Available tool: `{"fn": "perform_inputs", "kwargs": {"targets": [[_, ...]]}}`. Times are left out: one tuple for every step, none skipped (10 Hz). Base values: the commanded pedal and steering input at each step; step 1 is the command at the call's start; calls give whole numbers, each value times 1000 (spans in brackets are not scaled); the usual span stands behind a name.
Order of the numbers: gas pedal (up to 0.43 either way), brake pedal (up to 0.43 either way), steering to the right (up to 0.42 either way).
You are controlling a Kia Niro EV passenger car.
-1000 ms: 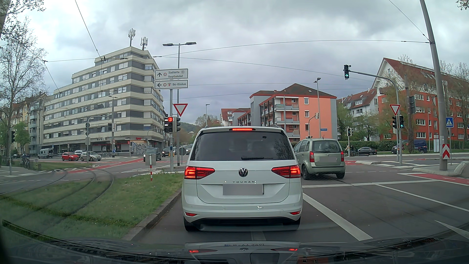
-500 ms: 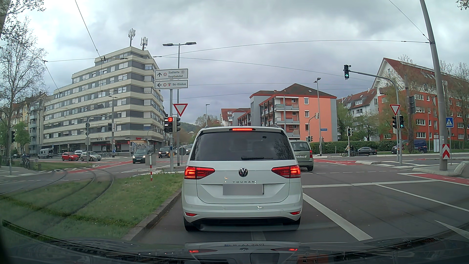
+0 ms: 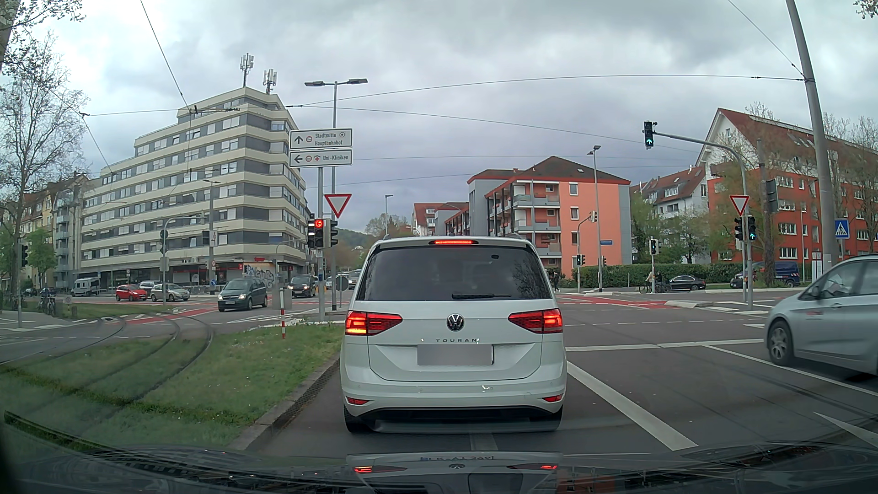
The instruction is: Follow the waypoints while adhering to traffic rules and regulations
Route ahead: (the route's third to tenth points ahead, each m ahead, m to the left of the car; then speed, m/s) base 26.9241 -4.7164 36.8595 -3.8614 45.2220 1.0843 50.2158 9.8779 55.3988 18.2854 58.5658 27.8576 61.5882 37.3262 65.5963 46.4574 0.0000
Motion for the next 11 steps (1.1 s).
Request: {"fn": "perform_inputs", "kwargs": {"targets": [[0, 244, -26], [0, 244, -26], [0, 244, -26], [0, 244, -25], [0, 244, -25], [0, 244, -25], [0, 244, -25], [0, 238, -25], [0, 244, -25], [0, 244, -25], [0, 244, -25]]}}
